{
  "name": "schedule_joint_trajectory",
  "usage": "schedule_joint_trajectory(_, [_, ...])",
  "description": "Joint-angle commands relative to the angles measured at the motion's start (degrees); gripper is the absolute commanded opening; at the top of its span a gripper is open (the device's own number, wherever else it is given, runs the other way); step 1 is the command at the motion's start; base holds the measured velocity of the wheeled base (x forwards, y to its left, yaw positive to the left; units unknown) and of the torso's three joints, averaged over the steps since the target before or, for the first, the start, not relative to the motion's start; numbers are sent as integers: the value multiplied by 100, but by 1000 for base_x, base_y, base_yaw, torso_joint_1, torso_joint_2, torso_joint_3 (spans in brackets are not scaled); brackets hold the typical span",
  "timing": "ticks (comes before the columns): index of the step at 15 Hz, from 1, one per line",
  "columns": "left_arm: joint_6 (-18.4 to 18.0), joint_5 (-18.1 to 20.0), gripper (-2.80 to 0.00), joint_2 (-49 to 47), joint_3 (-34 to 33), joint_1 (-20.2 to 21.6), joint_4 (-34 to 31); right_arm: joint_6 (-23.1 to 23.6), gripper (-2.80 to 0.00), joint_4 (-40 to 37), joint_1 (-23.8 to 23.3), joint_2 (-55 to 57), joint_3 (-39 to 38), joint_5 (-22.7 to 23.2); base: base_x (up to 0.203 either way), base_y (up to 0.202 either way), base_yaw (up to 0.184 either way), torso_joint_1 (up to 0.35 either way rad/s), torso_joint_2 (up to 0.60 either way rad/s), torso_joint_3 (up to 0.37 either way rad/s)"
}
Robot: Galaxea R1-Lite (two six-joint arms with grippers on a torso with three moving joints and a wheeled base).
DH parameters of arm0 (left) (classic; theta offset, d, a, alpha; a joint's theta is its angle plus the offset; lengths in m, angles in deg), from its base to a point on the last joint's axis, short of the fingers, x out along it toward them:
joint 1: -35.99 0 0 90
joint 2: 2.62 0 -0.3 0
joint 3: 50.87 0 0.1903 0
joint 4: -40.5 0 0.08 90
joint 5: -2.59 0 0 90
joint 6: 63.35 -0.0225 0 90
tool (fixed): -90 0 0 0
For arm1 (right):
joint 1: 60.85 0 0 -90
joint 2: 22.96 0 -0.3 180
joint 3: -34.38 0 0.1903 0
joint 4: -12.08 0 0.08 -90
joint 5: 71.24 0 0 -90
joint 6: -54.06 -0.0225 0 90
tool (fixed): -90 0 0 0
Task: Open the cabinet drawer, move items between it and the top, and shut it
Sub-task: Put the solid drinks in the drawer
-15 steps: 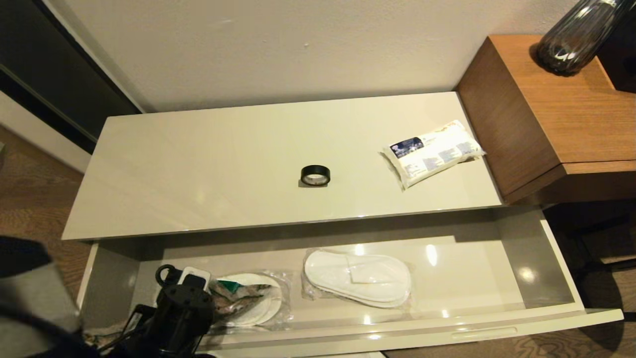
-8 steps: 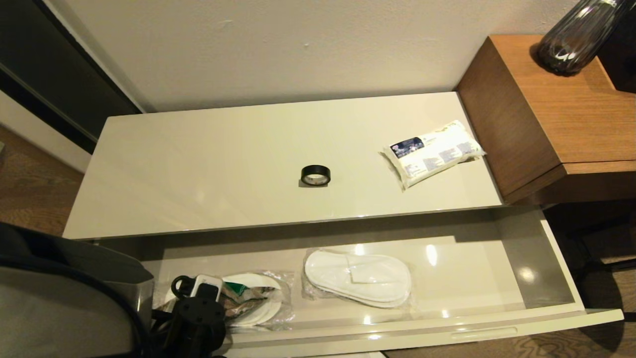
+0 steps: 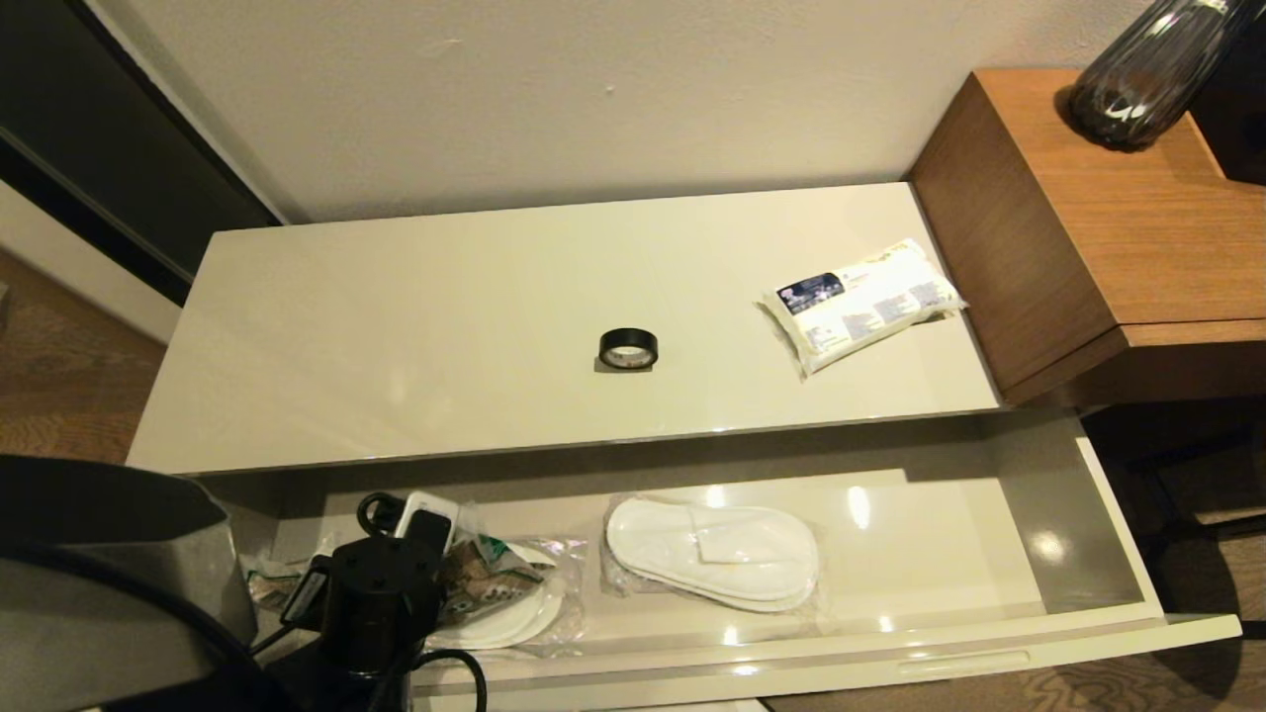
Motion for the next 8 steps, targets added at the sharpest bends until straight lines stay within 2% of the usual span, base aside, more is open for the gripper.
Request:
schedule_joint_trajectory(1, [-16,-40,0,413,-22,46,54,2,-280,0,2,0,-9,-1,0,0,0,0,0,0])
schedule_joint_trajectory(6, [-42,-73,0,1578,-352,119,-103,2,-280,0,2,0,-9,-1,0,0,0,0,0,0])
schedule_joint_trajectory(8, [-35,-60,0,1549,-297,346,-105,2,-280,0,2,0,-9,-1,0,0,0,0,0,0])
